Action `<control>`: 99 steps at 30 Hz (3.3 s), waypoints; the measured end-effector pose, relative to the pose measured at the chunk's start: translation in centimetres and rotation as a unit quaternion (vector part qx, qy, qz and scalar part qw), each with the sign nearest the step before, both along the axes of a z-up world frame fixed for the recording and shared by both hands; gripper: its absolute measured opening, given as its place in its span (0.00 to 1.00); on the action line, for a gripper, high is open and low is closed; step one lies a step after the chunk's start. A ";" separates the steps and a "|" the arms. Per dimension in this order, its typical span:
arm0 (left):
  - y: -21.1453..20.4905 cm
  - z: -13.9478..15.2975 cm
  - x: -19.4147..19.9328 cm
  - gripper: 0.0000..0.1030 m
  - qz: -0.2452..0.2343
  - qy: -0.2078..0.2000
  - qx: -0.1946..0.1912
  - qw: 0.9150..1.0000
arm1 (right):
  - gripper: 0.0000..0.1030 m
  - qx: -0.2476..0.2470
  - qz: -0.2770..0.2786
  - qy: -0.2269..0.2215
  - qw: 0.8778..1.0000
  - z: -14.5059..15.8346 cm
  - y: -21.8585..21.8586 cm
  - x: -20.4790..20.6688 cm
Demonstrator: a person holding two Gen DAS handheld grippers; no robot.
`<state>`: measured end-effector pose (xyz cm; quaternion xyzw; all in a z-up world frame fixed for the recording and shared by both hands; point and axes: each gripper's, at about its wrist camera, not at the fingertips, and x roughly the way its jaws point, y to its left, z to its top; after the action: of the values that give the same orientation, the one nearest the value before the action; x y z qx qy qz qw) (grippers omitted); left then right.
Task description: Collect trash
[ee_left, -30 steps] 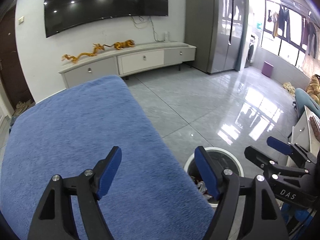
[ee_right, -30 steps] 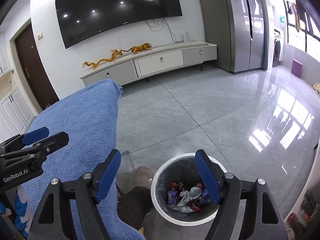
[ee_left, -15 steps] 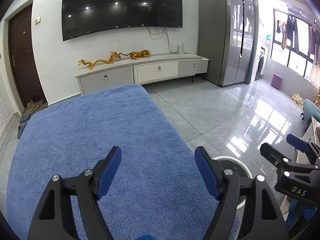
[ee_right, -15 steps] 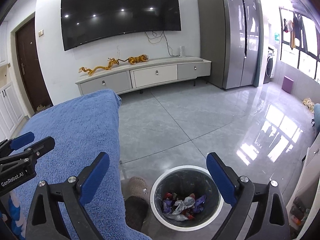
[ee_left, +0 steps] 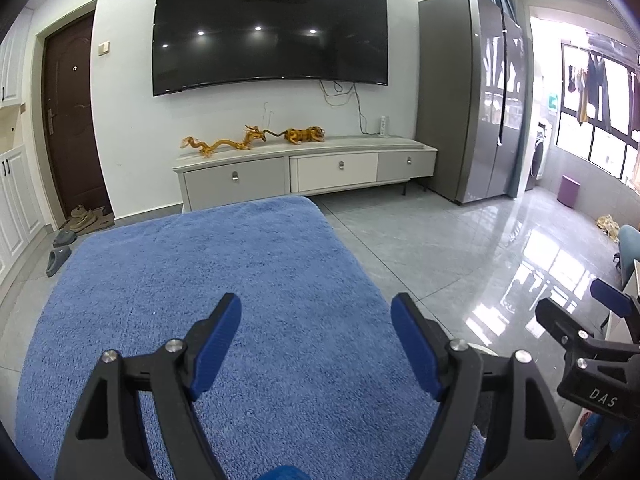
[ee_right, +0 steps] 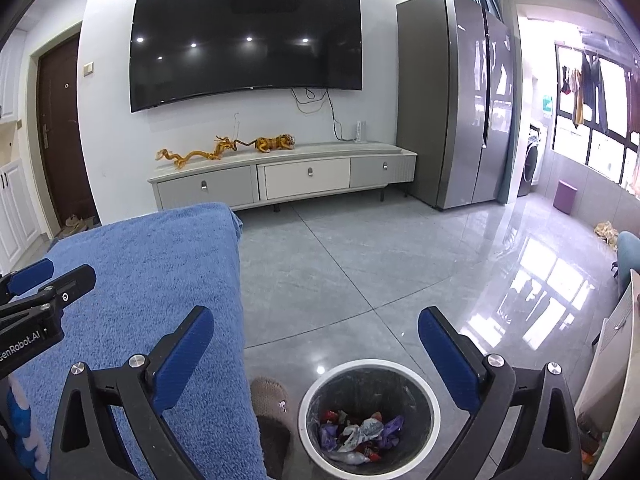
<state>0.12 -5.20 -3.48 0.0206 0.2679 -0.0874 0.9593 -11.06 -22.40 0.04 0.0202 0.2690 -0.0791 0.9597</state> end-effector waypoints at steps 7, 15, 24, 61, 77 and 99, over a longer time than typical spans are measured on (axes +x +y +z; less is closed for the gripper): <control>0.9 0.3 0.2 0.86 0.016 -0.013 -0.011 1.000 | 1.00 -0.001 0.000 -0.002 1.000 0.0 0.2 0.2; 1.1 0.2 -0.1 0.88 0.024 -0.015 -0.015 0.999 | 1.00 -0.001 0.001 -0.002 1.000 0.1 0.3 0.1; 1.6 0.3 -0.4 0.96 0.037 -0.024 -0.019 0.999 | 1.00 -0.002 -0.001 -0.008 1.000 0.1 0.2 -0.3; 1.0 -0.4 -0.5 0.99 0.020 -0.010 -0.007 1.000 | 1.00 0.001 -0.010 -0.004 1.000 0.1 -0.7 -0.4; 0.9 -0.7 -0.5 0.99 0.016 -0.005 0.000 1.000 | 1.00 0.002 -0.008 0.004 1.000 -0.4 -0.4 -0.1; 1.8 -1.6 -1.1 0.99 0.019 0.003 0.030 0.999 | 1.00 0.013 0.001 0.012 1.000 -1.5 0.3 0.2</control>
<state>-1.01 -3.38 -5.10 0.0444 0.2738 -0.0613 0.9588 -10.90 -22.06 -1.43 0.0319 0.2814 -0.0747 0.9561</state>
